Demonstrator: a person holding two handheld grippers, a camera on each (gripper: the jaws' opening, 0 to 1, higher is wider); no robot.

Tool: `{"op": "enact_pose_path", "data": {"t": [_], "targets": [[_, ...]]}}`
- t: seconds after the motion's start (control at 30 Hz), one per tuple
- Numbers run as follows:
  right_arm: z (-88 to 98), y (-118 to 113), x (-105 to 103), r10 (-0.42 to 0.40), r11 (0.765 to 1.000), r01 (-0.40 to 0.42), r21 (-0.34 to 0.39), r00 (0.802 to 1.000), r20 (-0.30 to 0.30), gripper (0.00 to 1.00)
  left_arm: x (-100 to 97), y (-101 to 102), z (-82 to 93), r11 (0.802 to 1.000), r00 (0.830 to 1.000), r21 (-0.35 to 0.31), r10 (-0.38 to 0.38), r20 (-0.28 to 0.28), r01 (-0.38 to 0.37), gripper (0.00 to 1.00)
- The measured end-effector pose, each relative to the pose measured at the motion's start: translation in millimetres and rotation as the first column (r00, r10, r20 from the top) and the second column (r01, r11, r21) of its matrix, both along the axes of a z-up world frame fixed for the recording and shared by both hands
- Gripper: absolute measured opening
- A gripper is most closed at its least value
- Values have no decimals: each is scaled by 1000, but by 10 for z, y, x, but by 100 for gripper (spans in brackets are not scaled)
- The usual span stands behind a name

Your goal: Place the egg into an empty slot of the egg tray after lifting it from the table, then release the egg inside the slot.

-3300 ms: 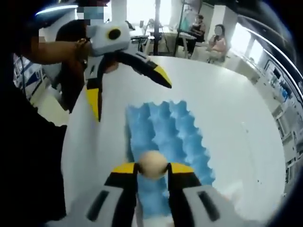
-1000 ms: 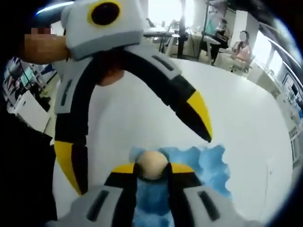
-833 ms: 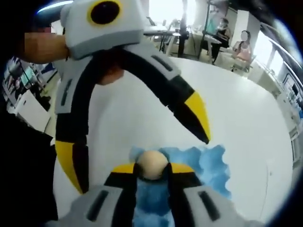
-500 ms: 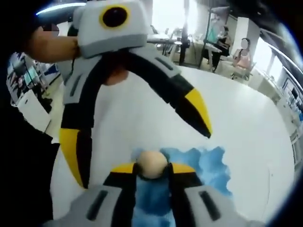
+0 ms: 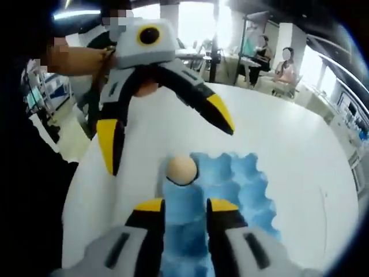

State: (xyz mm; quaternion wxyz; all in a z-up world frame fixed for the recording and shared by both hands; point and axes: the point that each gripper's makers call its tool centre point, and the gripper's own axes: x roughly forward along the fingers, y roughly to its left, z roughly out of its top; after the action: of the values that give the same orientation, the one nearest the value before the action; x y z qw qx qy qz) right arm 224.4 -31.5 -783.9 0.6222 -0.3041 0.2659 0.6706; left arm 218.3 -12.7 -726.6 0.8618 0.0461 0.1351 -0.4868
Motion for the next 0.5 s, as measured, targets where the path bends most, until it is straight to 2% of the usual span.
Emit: {"op": "enact_pose_path", "data": {"t": [0.07,0.13,0.3,0.37,0.4,0.5], "targets": [[38,-65,16,-12,1000,11,23,1000,7,29,3,4,1,1000,1000,3,2,-1,-2,75],[41,-130,19,-28,999,28,19,1000,-7,29,18,14,7,1000,1000,4,8,5,-8,75],[37,-395,32,-48,999,48,16,999,14,28,27,11,23,1000,1000,6,7,7,-7,75],[28,-511,44,-80,997,80,12,997,-4,28,26,8,29,1000,1000,8,5,9,-5,75],[50,-522,74,-80,996,80,33,997,16,28,27,6,31,1000,1000,8,5,8,-6,75],[21,-705,98,-119,993,119,13,993,4,28,21,-3,24,1000,1000,8,2,2,-2,74]]}}
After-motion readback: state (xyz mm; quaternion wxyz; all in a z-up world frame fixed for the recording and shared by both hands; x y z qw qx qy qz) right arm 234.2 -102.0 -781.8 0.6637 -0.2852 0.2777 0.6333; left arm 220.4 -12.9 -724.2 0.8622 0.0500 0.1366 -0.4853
